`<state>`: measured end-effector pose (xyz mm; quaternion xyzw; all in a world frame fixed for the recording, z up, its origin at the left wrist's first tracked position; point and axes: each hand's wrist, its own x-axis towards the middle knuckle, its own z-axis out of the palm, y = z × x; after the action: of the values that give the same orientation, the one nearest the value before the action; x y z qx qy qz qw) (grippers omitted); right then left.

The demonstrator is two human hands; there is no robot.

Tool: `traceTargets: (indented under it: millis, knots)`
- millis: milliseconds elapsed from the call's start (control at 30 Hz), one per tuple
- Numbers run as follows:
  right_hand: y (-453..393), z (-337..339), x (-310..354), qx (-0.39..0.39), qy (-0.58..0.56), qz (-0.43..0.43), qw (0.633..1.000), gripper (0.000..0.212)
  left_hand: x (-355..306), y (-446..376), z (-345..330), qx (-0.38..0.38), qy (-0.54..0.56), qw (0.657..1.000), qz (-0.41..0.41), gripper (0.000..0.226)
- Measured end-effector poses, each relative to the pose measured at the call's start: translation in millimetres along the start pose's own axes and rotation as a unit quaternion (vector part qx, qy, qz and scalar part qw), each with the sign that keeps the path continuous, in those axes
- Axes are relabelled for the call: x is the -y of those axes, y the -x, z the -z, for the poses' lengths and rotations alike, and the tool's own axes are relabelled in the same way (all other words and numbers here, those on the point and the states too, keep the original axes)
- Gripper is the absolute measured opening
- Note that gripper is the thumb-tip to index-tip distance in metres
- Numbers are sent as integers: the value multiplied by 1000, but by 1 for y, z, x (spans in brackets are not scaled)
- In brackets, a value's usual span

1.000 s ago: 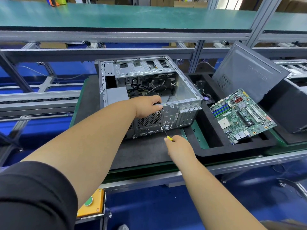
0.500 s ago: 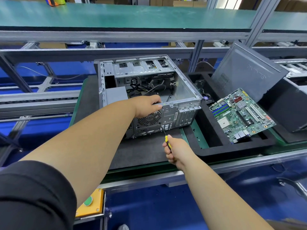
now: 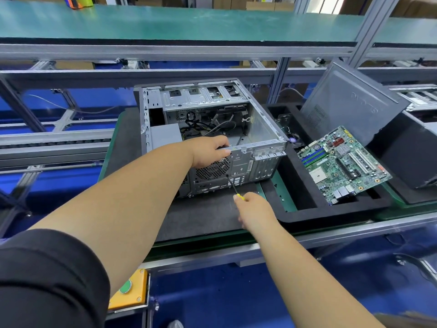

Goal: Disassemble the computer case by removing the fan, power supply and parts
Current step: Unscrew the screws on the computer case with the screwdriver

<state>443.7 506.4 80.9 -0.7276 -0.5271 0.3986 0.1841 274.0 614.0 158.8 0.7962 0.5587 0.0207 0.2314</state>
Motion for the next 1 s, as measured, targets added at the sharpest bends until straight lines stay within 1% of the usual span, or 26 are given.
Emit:
traceTargets:
  millis: [33, 67, 100, 133, 167, 200, 233, 267, 300, 333, 400, 433, 533, 567, 600, 633, 667, 700, 733, 800, 833, 867, 900, 933, 967, 1000]
  knots:
    - [0, 4, 0, 56, -156, -55, 985, 36, 0, 0, 0, 0, 0, 1000, -1, 25]
    - [1, 9, -1, 110, -292, -108, 944, 39, 0, 0, 0, -1, 0, 1000, -3, 25]
    - [2, 12, -3, 157, -395, -148, 893, 42, 0, 0, 0, -1, 0, 1000, -4, 24]
    - [3, 14, -3, 196, -466, -176, 844, 45, 0, 0, 0, -1, 0, 1000, -4, 23]
    - [4, 15, -3, 228, -511, -193, 806, 45, 0, -1, 0, -1, 0, 1000, -3, 23]
    - [5, 15, -2, 251, -536, -202, 780, 43, 1, -1, 1, -1, 0, 1000, -3, 22]
    - [6, 14, -2, 264, -550, -210, 764, 40, 1, -1, 0, -2, 1, 1000, -2, 21]
    - [7, 12, -1, 269, -553, -213, 759, 38, 1, -1, 0, -3, 2, 1000, -2, 21]
    - [8, 11, 0, 264, -548, -212, 765, 38, 1, 0, 0, -4, 3, 1000, -3, 19]
    - [7, 10, 1, 252, -533, -209, 780, 39, 1, -1, 0, -5, 3, 1000, -4, 18]
    - [6, 6, 0, 213, -480, -196, 828, 40, 2, -1, -1, -3, 4, 1000, -6, 15]
    - [5, 4, 1, 190, -439, -187, 858, 40, 2, -2, -1, -2, 4, 1000, -5, 14]
    - [5, 3, 9, 118, -257, -138, 949, 37, 2, -2, 0, 1, 2, 1000, -3, 18]
    - [5, 2, 10, 86, -171, -97, 977, 35, 2, -2, 0, 1, 2, 1000, -3, 18]
    - [6, 1, 9, 53, -64, -47, 995, 34, 2, -2, 0, 2, 1, 1000, -3, 17]
    - [5, -2, 7, 19, 46, -4, 999, 33, 2, -2, 0, 2, 0, 1000, -3, 16]
    - [5, -6, 4, -23, 146, 24, 989, 34, 2, -1, -1, 2, 0, 1000, -2, 15]
    - [6, -11, 2, -65, 225, 40, 971, 34, 2, -1, -1, 2, -1, 1000, -2, 15]
    - [6, -15, 0, -98, 279, 52, 954, 31, 2, -1, 0, 3, -1, 1000, -2, 15]
    - [6, -22, -1, -124, 336, 67, 931, 26, 1, -1, 0, 4, -3, 1000, -2, 15]
    - [4, -22, -2, -123, 335, 67, 932, 26, 1, -1, 0, 4, -3, 1000, -2, 15]
    - [2, -20, -3, -109, 307, 63, 943, 28, 1, -1, 0, 4, -2, 1000, -3, 14]
    - [-1, -17, -5, -79, 242, 53, 966, 30, 1, -1, -1, 4, -1, 1000, -4, 14]
    - [-3, -13, -5, -35, 126, 33, 991, 33, 2, -1, -1, 4, 0, 1000, -5, 14]
    - [-4, -9, -4, 19, -31, -12, 999, 36, 2, -2, -1, 3, 1, 1000, -6, 14]
    - [-3, -6, -4, 78, -187, -77, 976, 39, 2, -2, -1, 3, 1, 1000, -6, 14]
